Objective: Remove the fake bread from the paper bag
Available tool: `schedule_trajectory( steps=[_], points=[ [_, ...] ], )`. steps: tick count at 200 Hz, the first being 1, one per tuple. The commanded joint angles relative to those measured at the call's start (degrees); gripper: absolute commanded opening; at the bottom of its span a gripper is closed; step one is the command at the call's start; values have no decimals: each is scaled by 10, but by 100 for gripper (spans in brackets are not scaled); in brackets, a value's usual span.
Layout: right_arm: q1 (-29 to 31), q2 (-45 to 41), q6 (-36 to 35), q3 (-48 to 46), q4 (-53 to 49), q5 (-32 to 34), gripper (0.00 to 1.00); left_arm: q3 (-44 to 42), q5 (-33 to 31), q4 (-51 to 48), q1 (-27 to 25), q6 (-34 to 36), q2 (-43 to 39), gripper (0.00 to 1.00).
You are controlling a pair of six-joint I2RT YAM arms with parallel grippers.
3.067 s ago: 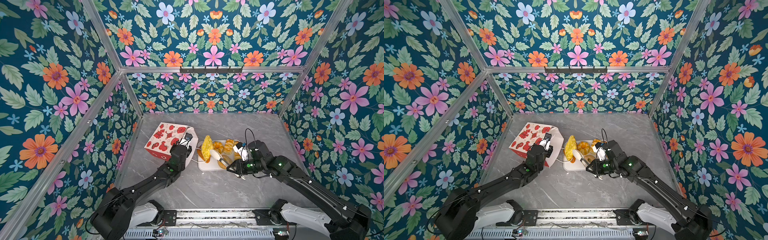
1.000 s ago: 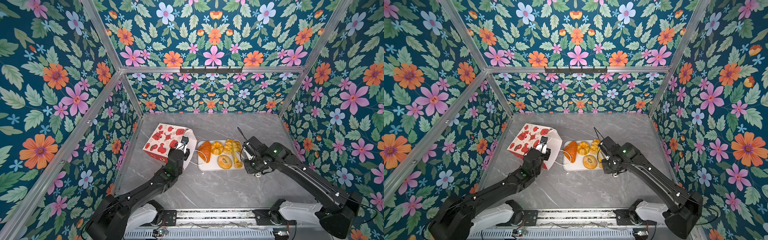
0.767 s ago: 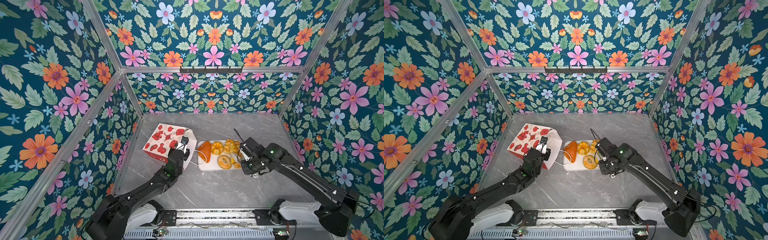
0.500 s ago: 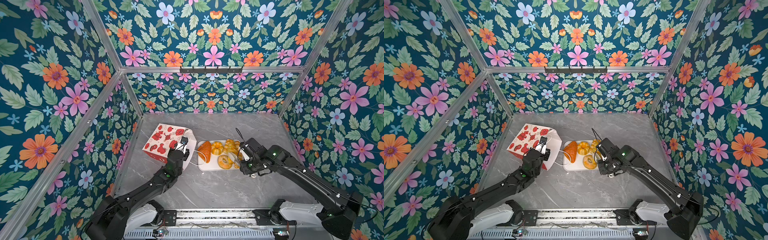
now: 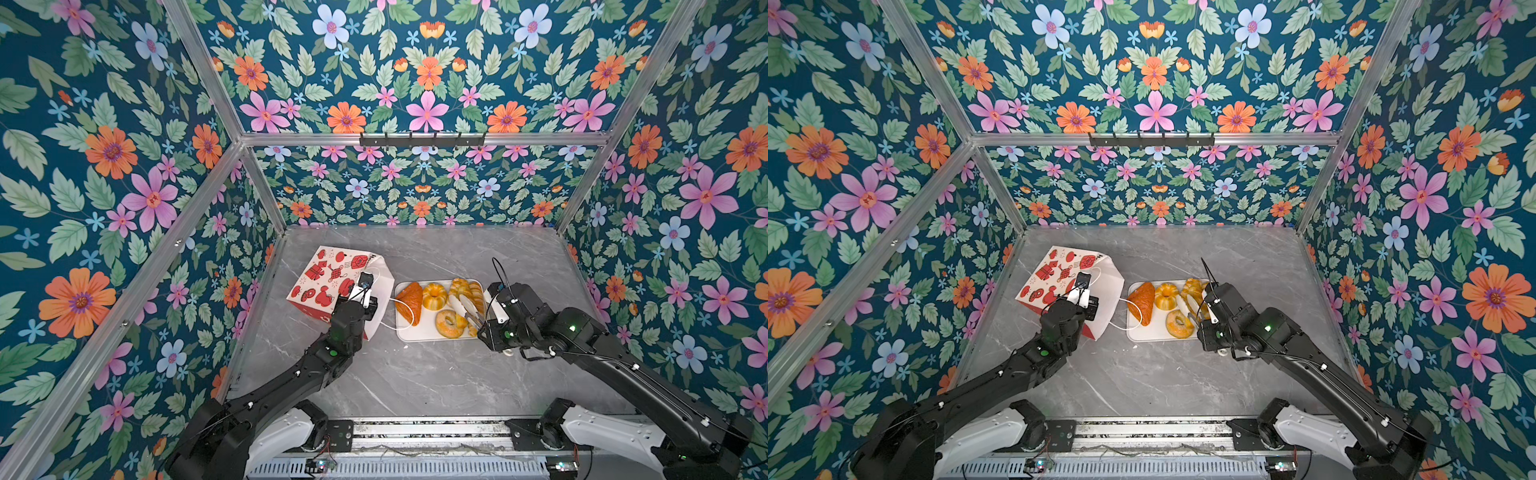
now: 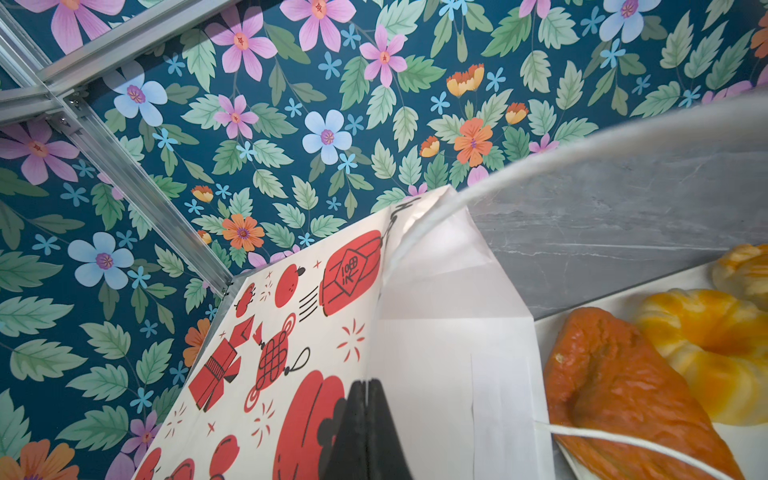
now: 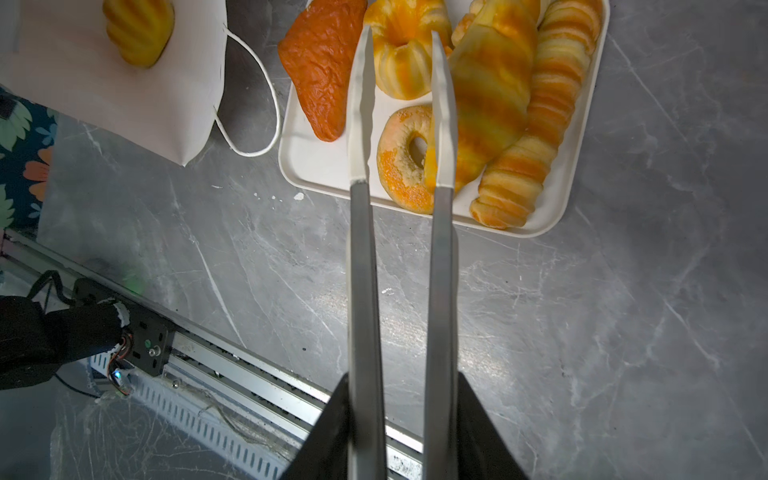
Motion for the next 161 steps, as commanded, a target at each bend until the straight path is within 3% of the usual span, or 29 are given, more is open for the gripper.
schedule_trajectory(
  steps=[1,27,66,105,161],
  points=[
    [1,-7,9,-12,56,-14,35,7,4,1,1,-5,-1,0],
    [0,-13,11,-32,90,-27,33,10,6,-2,1,-5,3,0],
    [-2,-58,17,-43,53,24,32,17,8,-12,1,-5,5,0],
    [-13,-91,35,-78,22,26,32,18,8,-21,1,-5,-1,0],
    [-19,-49,27,-109,65,17,30,18,9,-25,1,-8,-3,0]
  ],
)
